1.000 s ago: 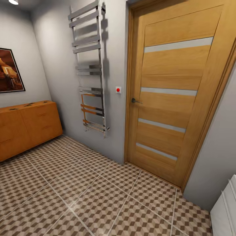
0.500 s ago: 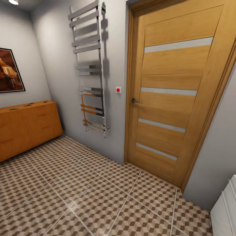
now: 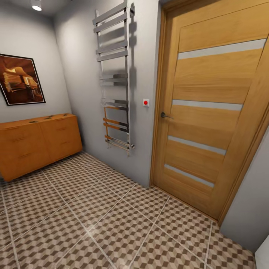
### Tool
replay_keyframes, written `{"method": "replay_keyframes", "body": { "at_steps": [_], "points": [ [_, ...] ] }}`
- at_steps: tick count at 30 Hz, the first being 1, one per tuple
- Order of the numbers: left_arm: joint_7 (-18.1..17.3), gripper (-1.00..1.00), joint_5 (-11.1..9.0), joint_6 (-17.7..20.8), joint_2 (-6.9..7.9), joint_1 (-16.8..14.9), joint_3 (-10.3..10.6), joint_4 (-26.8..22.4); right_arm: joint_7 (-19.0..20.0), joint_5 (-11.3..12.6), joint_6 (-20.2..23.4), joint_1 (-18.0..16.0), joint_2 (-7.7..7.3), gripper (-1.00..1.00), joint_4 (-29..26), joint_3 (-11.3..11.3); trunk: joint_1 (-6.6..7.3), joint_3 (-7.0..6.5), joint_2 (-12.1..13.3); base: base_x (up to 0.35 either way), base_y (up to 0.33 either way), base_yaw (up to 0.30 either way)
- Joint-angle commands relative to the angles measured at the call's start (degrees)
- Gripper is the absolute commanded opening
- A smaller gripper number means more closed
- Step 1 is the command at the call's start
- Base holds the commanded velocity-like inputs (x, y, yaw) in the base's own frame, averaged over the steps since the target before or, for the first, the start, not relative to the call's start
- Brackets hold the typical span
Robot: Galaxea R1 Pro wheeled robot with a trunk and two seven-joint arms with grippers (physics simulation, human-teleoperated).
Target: Take the four mousetraps from the cabinet in the bathroom and place them on the bathroom floor. Make sure all four end up on the same floor surface, and ensure that at least two of them are either under or directly next to the same bathroom sink.
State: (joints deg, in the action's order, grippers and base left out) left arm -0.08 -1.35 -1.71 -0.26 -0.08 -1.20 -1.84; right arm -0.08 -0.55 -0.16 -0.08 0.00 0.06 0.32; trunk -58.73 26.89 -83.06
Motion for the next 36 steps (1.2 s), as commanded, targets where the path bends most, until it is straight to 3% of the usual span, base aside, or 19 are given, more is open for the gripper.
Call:
{"method": "replay_keyframes", "body": {
  "at_steps": [1, 36],
  "points": [
    [-0.01, 1.0, -0.14, -0.13, -0.01, -0.01, -0.11, 0.0, -0.03, -0.06, -0.02, -0.01, 0.0, 1.0, -0.01, 0.03, 0.0, 0.04, -0.02, 0.0, 0.0, 0.267],
    [0.07, 1.0, -0.23, -0.13, 0.0, -0.01, -0.2, -0.01, -0.7, -0.11, -0.11, -0.01, 0.07, 1.0, -0.04, 0.03, 0.0, 0.04, -0.02, 0.0, 0.0, 0.279]
  ]
}}
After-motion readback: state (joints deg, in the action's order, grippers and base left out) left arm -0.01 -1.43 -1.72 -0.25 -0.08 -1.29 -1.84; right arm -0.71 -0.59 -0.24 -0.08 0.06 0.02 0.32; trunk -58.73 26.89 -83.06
